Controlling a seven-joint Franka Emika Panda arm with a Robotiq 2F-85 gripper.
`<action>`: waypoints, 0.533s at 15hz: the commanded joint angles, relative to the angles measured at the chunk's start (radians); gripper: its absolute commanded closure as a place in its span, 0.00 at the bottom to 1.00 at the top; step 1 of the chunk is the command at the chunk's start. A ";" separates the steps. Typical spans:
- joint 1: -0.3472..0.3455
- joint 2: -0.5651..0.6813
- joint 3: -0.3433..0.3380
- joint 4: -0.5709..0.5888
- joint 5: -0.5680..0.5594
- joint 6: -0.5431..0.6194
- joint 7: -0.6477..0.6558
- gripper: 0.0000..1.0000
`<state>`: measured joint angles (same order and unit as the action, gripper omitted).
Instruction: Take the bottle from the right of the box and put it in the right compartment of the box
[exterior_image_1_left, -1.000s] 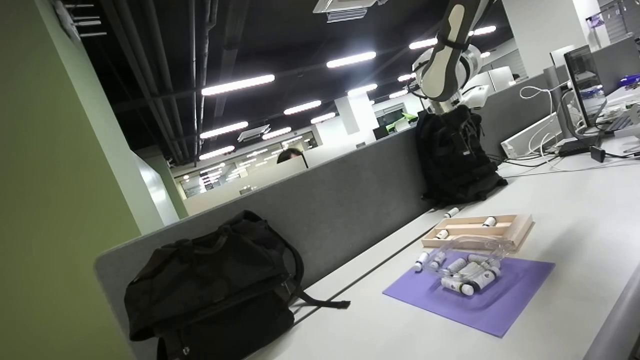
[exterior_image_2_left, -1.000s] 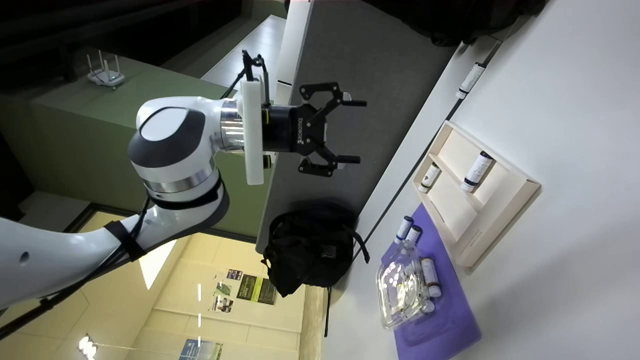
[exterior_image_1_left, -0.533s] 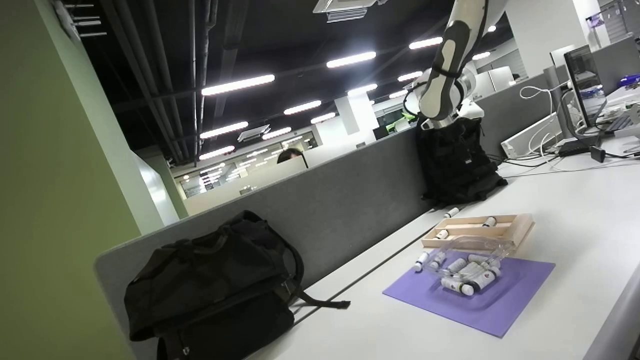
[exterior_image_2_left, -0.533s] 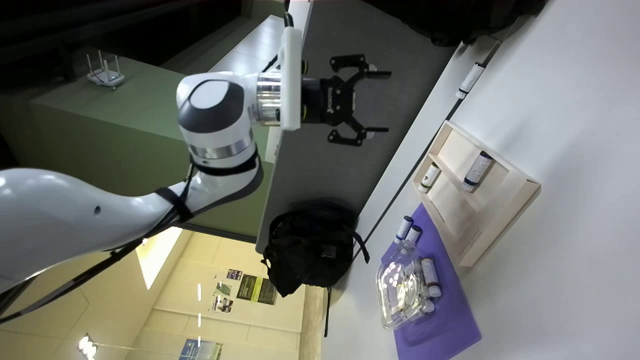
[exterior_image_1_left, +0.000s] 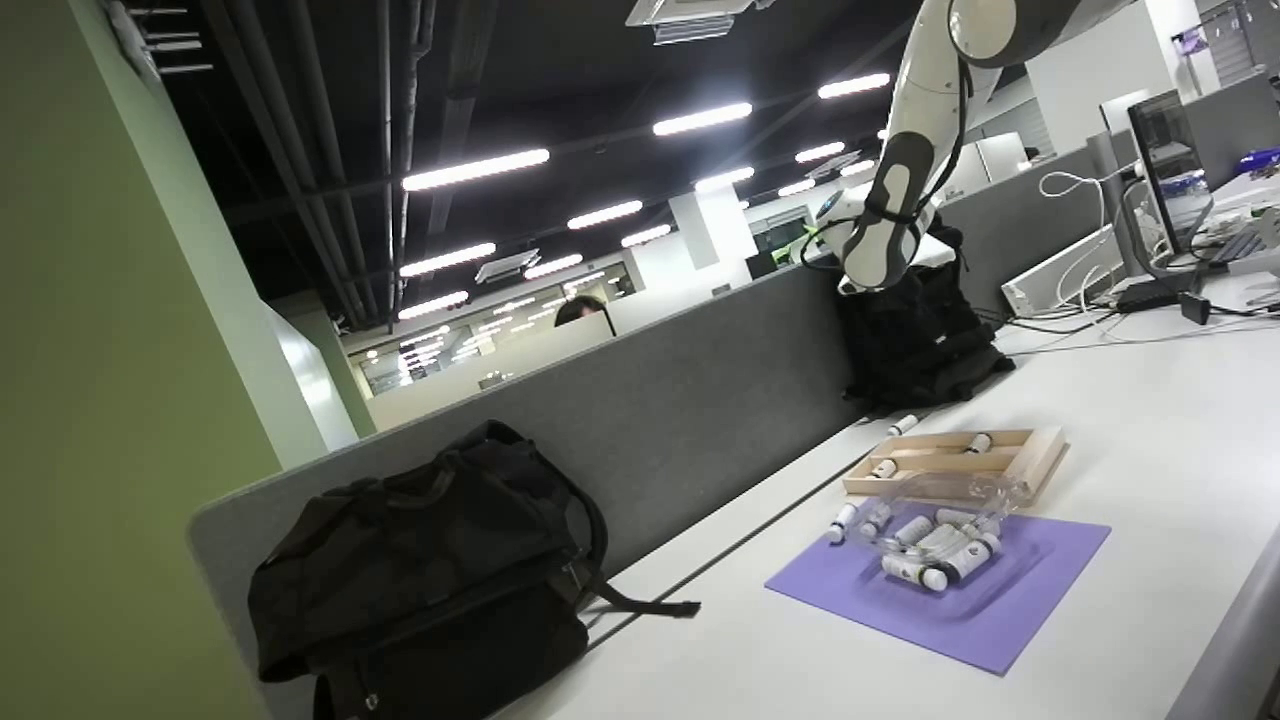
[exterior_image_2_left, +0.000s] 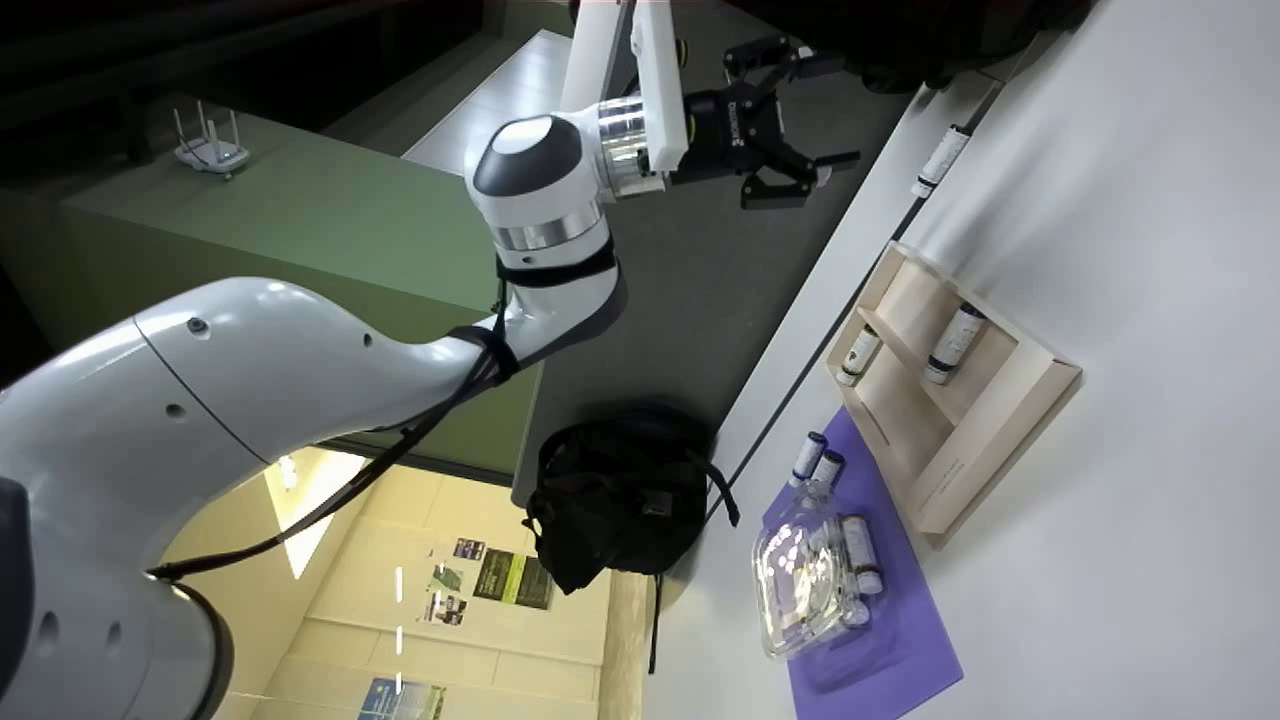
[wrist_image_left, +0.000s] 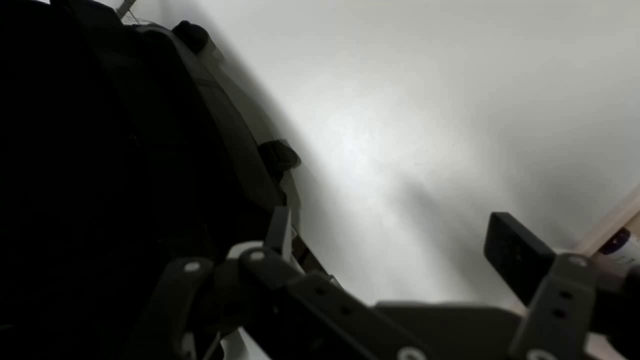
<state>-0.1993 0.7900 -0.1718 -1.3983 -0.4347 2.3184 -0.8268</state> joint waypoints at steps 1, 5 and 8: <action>-0.005 0.005 0.006 0.013 -0.005 -0.007 0.001 0.00; -0.021 0.036 0.024 0.070 -0.004 -0.006 -0.069 0.00; -0.049 0.127 0.039 0.197 0.001 0.066 -0.186 0.00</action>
<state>-0.2087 0.8188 -0.1596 -1.3540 -0.4348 2.3562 -0.9134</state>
